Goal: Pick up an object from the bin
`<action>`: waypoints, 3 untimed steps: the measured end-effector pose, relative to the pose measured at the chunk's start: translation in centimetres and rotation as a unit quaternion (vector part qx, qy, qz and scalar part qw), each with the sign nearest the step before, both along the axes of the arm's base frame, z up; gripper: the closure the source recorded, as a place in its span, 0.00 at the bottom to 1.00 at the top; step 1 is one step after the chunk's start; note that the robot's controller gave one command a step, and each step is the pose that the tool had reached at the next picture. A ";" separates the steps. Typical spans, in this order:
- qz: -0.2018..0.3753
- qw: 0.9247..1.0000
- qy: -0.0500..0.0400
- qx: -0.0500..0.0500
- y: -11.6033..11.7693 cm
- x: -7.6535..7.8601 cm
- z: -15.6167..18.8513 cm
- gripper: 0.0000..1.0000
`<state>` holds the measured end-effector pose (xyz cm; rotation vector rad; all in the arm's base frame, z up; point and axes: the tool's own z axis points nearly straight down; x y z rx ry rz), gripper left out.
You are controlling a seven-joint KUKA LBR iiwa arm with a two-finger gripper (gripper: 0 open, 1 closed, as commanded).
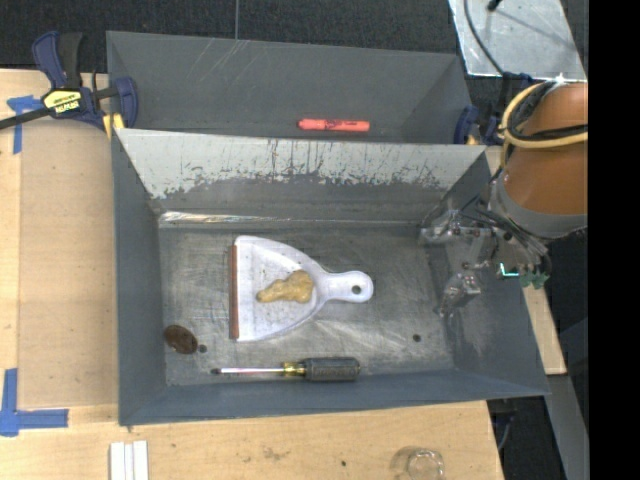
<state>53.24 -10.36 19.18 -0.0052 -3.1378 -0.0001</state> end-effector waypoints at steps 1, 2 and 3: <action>0.001 1.000 -0.004 -0.001 0.0 0.2 0.4 0.00; 0.022 1.000 -0.005 -0.001 1.3 -1.9 -1.5 0.00; 0.029 1.000 -0.002 -0.001 6.1 -1.1 -2.1 0.00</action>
Offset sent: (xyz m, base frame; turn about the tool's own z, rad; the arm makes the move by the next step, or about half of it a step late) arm -0.0477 0.0309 -0.0409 -0.0997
